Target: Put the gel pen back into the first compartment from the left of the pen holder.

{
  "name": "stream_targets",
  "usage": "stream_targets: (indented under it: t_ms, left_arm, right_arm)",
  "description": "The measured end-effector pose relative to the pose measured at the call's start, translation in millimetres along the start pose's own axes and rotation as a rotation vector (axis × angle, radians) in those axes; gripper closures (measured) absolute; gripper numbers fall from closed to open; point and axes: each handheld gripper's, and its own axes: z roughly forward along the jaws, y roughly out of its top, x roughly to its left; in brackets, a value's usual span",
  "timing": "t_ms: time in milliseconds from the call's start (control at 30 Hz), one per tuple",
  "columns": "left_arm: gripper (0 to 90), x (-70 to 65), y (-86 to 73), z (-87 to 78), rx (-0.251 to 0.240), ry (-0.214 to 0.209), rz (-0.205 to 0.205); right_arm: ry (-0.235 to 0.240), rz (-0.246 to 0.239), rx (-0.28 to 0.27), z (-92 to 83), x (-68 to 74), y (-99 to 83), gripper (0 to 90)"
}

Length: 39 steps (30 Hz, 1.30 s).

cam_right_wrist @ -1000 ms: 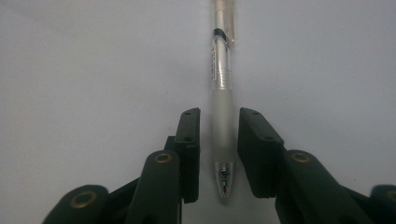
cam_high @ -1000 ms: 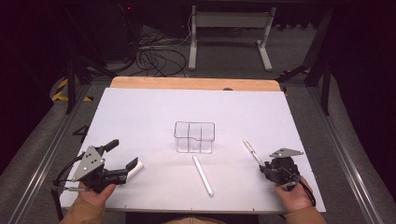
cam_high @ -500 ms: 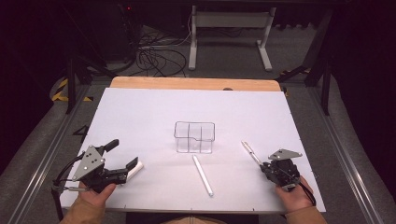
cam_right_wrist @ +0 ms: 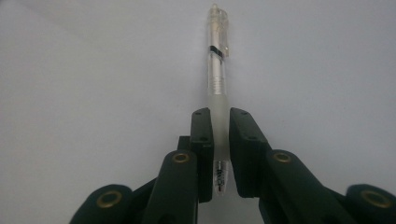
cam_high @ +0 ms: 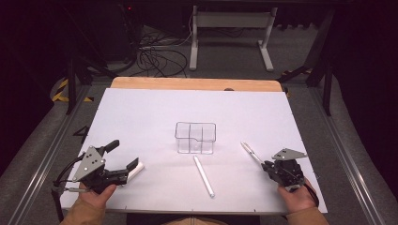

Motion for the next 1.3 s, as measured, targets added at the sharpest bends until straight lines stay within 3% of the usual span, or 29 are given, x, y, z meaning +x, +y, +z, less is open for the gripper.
stream_targets:
  t_ms: [300, 400, 900, 1300]
  left_arm:
    - [13.3, -0.3, 0.2, -0.2, 0.003, 0.002, 0.001]
    - [13.3, -0.1, 0.3, -0.5, 0.002, 0.002, 0.003]
    - [13.2, -0.9, 0.2, 0.6, -0.001, 0.006, 0.005]
    - [13.3, -1.0, 0.2, 0.4, -0.001, 0.006, 0.004]
  right_arm:
    - [0.020, 0.011, -0.027, -7.9, -2.8, 4.3, 81.1]
    - [0.051, 0.020, -0.015, -9.5, -4.4, 6.9, 81.0]
    - [0.075, -0.017, -0.064, -34.4, -4.8, 25.1, 80.9]
    - [0.122, -0.029, -0.102, -51.8, -5.4, 38.9, 80.9]
